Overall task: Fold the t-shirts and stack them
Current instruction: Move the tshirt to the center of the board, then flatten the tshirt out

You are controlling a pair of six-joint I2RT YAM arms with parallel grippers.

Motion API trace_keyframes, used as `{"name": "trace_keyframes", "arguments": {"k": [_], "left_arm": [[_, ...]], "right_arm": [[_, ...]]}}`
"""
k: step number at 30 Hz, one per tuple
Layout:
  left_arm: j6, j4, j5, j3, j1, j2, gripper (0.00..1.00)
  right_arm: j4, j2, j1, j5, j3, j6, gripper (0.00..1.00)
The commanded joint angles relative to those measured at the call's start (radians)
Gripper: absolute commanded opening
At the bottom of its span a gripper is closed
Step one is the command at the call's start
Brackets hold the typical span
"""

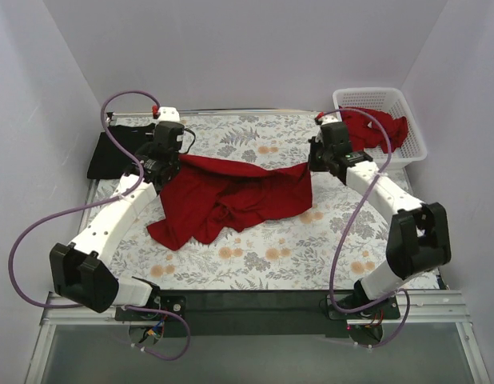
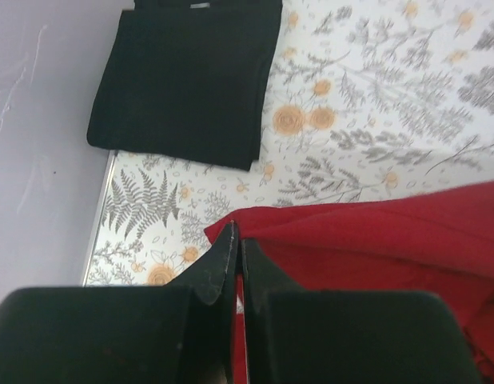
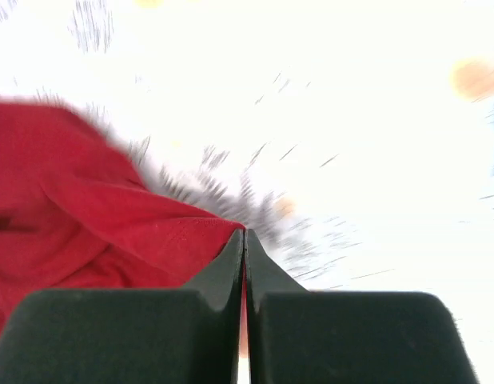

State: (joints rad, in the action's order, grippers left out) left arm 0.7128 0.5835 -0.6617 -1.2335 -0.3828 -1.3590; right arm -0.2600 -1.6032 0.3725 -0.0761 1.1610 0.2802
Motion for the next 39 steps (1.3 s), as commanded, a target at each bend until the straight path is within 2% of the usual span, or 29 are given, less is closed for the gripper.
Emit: {"name": "trace_keyframes", "arguments": {"k": [1,8,11,12,15,18,20,21,23,25,27,29,32,39], "left_arm": [[0.023,-0.010,0.005,-0.072,0.012,0.060,0.00],[0.050,-0.034,-0.030,-0.023,0.033,0.178,0.00],[0.098,-0.042,-0.015,0.048,0.038,0.251,0.00],[0.121,-0.027,0.000,0.066,0.036,0.270,0.00],[0.209,-0.002,0.085,0.167,0.038,0.362,0.00],[0.261,0.028,0.137,0.253,0.038,0.449,0.00],[0.304,0.042,0.166,0.278,0.038,0.472,0.00],[0.313,0.045,0.194,0.304,0.038,0.495,0.00],[0.326,0.038,0.205,0.333,0.038,0.517,0.00],[0.327,0.038,0.189,0.358,0.038,0.544,0.00],[0.324,0.042,0.174,0.361,0.038,0.560,0.00],[0.318,0.044,0.171,0.361,0.038,0.567,0.00],[0.312,0.044,0.169,0.361,0.038,0.578,0.00],[0.312,0.029,0.188,0.378,0.038,0.584,0.00]], "right_arm": [[-0.005,0.122,-0.032,-0.021,0.077,-0.159,0.01],[0.013,0.310,-0.034,-0.030,-0.032,-0.219,0.01],[0.018,0.357,-0.034,0.062,-0.131,-0.182,0.01],[0.016,0.361,-0.034,0.153,-0.180,-0.170,0.01],[-0.011,0.367,-0.008,0.284,-0.266,-0.142,0.01],[-0.045,0.379,0.009,0.289,-0.332,-0.101,0.01],[-0.067,0.387,0.006,0.294,-0.389,-0.089,0.08],[-0.070,0.384,0.008,0.333,-0.405,-0.088,0.17],[-0.080,0.378,0.006,0.386,-0.420,-0.087,0.27],[-0.110,0.374,0.006,0.333,-0.416,-0.060,0.32],[-0.146,0.390,-0.010,0.190,-0.417,-0.041,0.39],[-0.148,0.397,-0.049,0.180,-0.426,-0.007,0.43],[-0.143,0.384,-0.087,0.158,-0.435,0.020,0.43],[-0.088,0.292,-0.087,0.171,-0.454,0.037,0.35]]}}
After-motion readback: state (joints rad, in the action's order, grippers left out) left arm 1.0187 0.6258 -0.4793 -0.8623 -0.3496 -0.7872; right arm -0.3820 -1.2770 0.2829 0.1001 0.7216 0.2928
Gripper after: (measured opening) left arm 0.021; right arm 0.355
